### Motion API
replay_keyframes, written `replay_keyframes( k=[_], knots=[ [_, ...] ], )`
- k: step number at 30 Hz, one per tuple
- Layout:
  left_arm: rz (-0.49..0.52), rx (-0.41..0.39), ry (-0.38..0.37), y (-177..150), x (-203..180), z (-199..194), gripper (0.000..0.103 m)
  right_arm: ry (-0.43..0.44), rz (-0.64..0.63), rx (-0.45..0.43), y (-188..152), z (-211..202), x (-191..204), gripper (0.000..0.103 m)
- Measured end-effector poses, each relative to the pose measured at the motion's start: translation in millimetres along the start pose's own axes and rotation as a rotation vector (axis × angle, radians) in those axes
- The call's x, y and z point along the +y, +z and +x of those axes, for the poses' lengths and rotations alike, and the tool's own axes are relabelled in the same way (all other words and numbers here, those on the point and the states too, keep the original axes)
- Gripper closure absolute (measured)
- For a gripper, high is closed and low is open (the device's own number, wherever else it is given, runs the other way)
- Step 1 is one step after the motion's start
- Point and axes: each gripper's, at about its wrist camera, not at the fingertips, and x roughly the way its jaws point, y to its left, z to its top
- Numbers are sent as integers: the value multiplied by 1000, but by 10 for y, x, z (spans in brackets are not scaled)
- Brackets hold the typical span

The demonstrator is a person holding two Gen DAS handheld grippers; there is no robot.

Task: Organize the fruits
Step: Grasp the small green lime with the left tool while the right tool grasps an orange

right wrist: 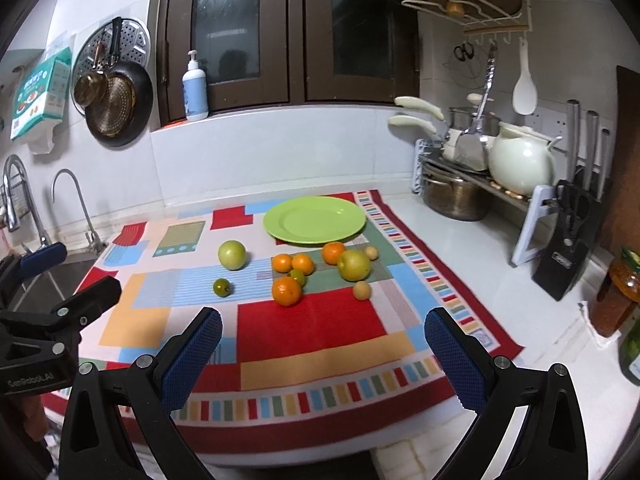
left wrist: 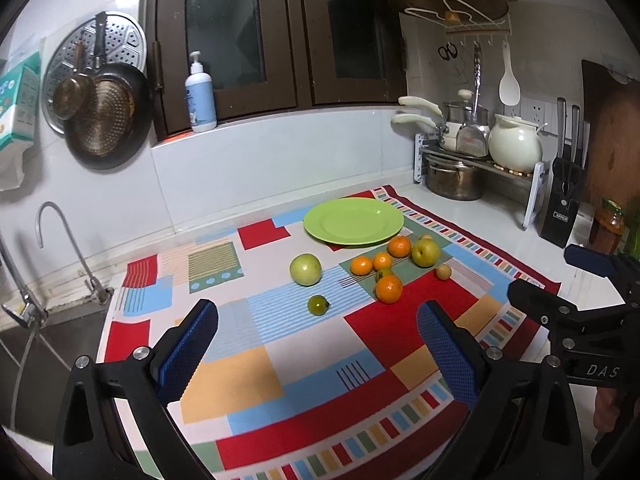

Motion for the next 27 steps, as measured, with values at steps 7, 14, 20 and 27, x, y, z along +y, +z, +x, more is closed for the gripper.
replay_keyframes(
  k=[7,14,20,27],
  knots=[
    [43,19,-49,42,122,372,12,12,7,30,44,358,136,1],
    [76,64,-96,49,221,783,21,-2,6,65,82,718,241,5],
    [104,110,-140,23,274,1111,27,-13,2,101,110,1010,315,10],
    [136,176,-190,-14,296,1518,32,-3,6,160,135,1360,375,16]
  ],
)
